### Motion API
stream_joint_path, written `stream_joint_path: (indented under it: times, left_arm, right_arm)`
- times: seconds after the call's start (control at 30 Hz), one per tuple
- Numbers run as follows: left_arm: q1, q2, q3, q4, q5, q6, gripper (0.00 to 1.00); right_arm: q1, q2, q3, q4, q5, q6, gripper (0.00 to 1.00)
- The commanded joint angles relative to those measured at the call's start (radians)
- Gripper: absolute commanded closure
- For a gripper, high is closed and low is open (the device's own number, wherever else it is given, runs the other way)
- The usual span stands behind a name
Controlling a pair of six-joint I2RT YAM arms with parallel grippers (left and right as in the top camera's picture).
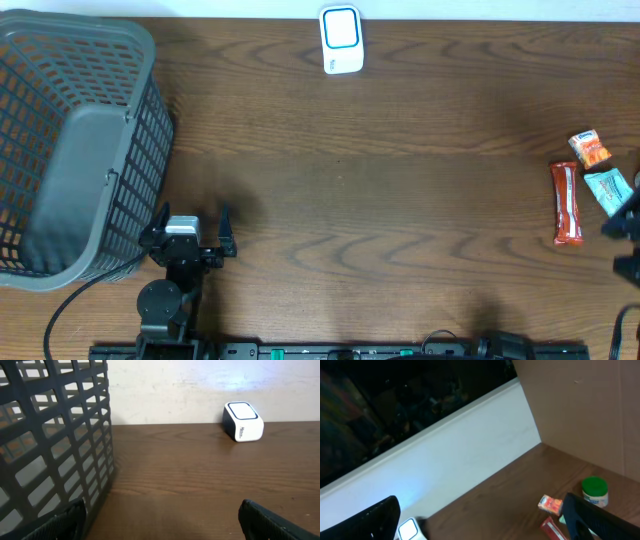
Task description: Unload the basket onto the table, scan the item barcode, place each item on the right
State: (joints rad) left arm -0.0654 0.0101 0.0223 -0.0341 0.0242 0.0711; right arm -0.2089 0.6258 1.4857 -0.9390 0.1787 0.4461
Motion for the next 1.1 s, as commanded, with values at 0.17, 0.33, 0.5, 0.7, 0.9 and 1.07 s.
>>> stream_joint_path:
  times: [0.17, 0.33, 0.5, 0.7, 0.9, 1.07]
  left_arm:
    - [0.003, -0.006, -0.018, -0.037, -0.009, -0.005, 0.02]
    - [0.003, -0.006, -0.018, -0.037, -0.009, -0.005, 0.02]
    - [0.003, -0.006, -0.018, -0.037, -0.009, -0.006, 0.03]
    - [0.003, -0.006, -0.018, -0.037, -0.009, -0.005, 0.02]
    - [0.003, -0.006, -0.018, -0.037, -0.009, -0.005, 0.02]
    - [0.003, -0.006, -0.018, -0.037, -0.009, -0.005, 0.02]
  right_arm:
    - [0.01, -0.097, -0.006, -0.183, -0.004, -0.014, 0.01]
    - [0.04, -0.181, -0.024, -0.226, 0.039, -0.018, 0.01]
    - [0.074, -0.344, -0.154, -0.197, 0.121, -0.018, 0.01]
    - [0.104, -0.486, -0.386, 0.009, 0.15, -0.017, 0.01]
    - [0.104, -0.566, -0.705, 0.385, 0.108, -0.013, 0.01]
    - [0.104, -0.588, -0.974, 0.701, 0.02, 0.004, 0.01]
